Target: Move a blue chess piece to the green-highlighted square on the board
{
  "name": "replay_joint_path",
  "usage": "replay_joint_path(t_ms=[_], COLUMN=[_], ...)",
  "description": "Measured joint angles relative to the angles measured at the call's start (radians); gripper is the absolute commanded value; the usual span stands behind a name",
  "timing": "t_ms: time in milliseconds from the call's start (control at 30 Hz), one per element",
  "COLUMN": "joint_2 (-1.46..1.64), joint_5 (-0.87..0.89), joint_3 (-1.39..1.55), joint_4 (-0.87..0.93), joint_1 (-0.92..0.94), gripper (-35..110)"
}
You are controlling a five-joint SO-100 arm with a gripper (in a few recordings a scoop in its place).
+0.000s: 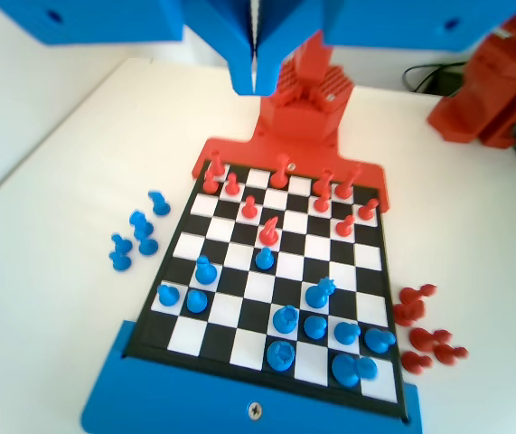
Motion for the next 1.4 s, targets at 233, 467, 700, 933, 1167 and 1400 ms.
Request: replay_joint_path(t_ms=[233, 467, 700, 933, 1167, 1400], joint_2=[0.215, 0.405, 0.514, 0.588, 0.627, 0.675], joint_5=[-0.011, -0.054, -0.078, -0.081, -0.083, -0.083], joint_3=[0.014, 0.104, 0.138, 0.176, 0.176, 0.176], joint_4=[0.112, 0.166, 0.183, 0.175, 0.166, 0.163], joint_1=[0.086, 0.135, 0.161, 0.158, 0.149, 0.146], gripper=[1, 1, 1, 1, 1, 1])
